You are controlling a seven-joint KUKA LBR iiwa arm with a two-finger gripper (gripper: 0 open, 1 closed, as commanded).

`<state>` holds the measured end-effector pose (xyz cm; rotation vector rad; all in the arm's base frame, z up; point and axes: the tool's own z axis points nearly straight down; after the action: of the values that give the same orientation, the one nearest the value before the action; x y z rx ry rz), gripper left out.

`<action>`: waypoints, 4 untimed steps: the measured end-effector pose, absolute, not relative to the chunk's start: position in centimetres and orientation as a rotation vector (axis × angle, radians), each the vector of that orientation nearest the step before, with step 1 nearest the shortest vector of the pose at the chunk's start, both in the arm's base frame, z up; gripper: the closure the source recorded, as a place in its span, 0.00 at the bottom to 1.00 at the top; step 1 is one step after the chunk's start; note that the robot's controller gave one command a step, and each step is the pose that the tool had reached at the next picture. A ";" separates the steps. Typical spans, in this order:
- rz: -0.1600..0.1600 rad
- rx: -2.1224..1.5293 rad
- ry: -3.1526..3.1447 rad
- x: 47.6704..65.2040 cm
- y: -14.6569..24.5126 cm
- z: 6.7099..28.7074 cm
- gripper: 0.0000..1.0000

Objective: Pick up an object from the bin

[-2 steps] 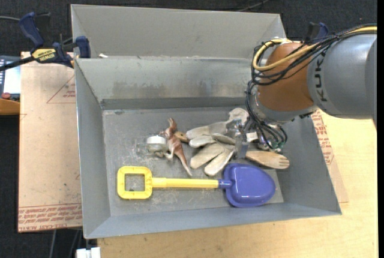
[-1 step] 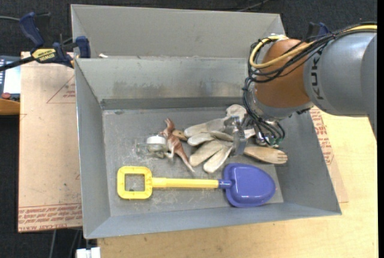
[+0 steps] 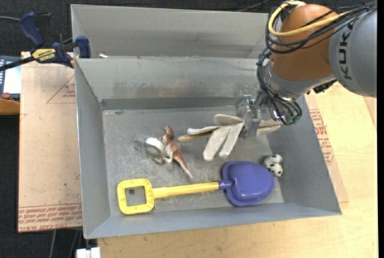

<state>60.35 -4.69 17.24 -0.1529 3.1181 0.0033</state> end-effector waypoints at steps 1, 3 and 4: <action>0.001 -0.226 3.112 60.5 -4.8 8.2 1.00; 0.006 -0.737 3.027 55.7 -7.1 7.2 1.00; 0.004 -0.425 3.086 58.6 -6.2 19.0 1.00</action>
Offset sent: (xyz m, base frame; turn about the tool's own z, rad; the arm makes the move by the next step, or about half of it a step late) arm 0.0027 0.0045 -0.0412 0.0059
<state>58.64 -6.24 18.96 -0.4245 3.0859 0.0045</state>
